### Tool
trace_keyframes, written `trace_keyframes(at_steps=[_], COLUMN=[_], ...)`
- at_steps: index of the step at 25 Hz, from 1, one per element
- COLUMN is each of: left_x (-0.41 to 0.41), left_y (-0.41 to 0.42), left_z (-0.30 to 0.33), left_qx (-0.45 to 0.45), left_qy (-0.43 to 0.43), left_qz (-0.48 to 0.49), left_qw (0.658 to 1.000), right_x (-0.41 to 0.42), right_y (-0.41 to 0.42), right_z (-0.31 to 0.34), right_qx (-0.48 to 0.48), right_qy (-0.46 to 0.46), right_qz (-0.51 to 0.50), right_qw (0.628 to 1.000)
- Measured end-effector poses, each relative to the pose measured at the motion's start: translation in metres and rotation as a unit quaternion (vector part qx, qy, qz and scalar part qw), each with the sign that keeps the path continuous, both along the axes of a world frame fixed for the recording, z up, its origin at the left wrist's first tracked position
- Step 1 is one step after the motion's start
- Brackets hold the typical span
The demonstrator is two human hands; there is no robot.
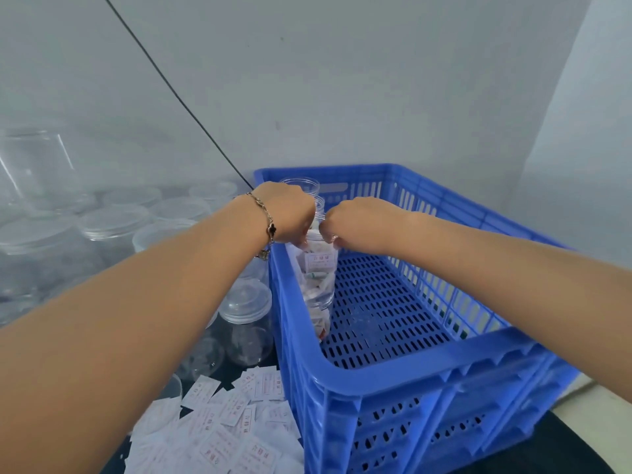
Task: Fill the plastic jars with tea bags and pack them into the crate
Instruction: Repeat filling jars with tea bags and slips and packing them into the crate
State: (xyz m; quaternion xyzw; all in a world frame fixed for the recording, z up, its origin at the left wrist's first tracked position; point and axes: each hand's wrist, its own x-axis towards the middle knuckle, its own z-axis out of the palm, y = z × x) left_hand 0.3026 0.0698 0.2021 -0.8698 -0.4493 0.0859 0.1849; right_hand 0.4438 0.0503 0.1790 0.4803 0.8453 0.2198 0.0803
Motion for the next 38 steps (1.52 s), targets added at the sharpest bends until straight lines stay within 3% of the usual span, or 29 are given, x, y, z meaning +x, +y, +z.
trace_keyframes(at_steps=[3,6,8,11,15,19,22,29,32,34,35,37,38], left_x=[-0.002,-0.005,-0.009,-0.03,-0.111,-0.223,-0.292,-0.393,-0.401,-0.393,-0.385,-0.367,-0.359], left_y=[0.001,0.0,-0.004,-0.015,-0.025,-0.045,-0.062,-0.071,-0.055,-0.034,-0.023,0.001,0.012], left_z=[-0.001,0.002,0.008,0.032,0.081,0.111,0.116,0.096,0.072,0.057,0.049,0.029,0.021], left_qx=[-0.02,-0.06,-0.067,-0.066,0.005,0.053,0.075,0.062,0.036,-0.006,-0.035,-0.066,-0.064], left_qy=[-0.031,-0.083,-0.12,-0.183,-0.241,-0.197,-0.144,-0.151,-0.259,-0.434,-0.514,-0.605,-0.619], left_qz=[0.003,-0.005,-0.016,-0.013,0.055,0.186,0.263,0.36,0.347,0.294,0.264,0.227,0.22], left_qw=[0.999,0.995,0.99,0.981,0.969,0.961,0.951,0.919,0.901,0.851,0.815,0.76,0.751], right_x=[-0.001,-0.002,-0.002,-0.01,-0.05,-0.107,-0.146,-0.238,-0.279,-0.302,-0.311,-0.324,-0.329], right_y=[-0.003,-0.009,-0.011,-0.015,-0.018,-0.014,-0.001,0.028,0.047,0.064,0.071,0.086,0.093], right_z=[-0.003,0.006,0.018,0.039,0.073,0.092,0.101,0.097,0.089,0.082,0.078,0.066,0.062], right_qx=[-0.009,-0.036,-0.034,-0.007,0.021,0.0,-0.005,-0.016,-0.026,-0.065,-0.1,-0.161,-0.178], right_qy=[0.051,0.199,0.249,0.268,0.307,0.297,0.271,0.267,0.288,0.382,0.451,0.569,0.601], right_qz=[-0.011,-0.031,-0.039,-0.024,0.041,0.094,0.108,0.131,0.117,0.043,-0.001,-0.071,-0.092], right_qw=[0.999,0.979,0.967,0.963,0.951,0.95,0.956,0.955,0.95,0.921,0.887,0.803,0.774])
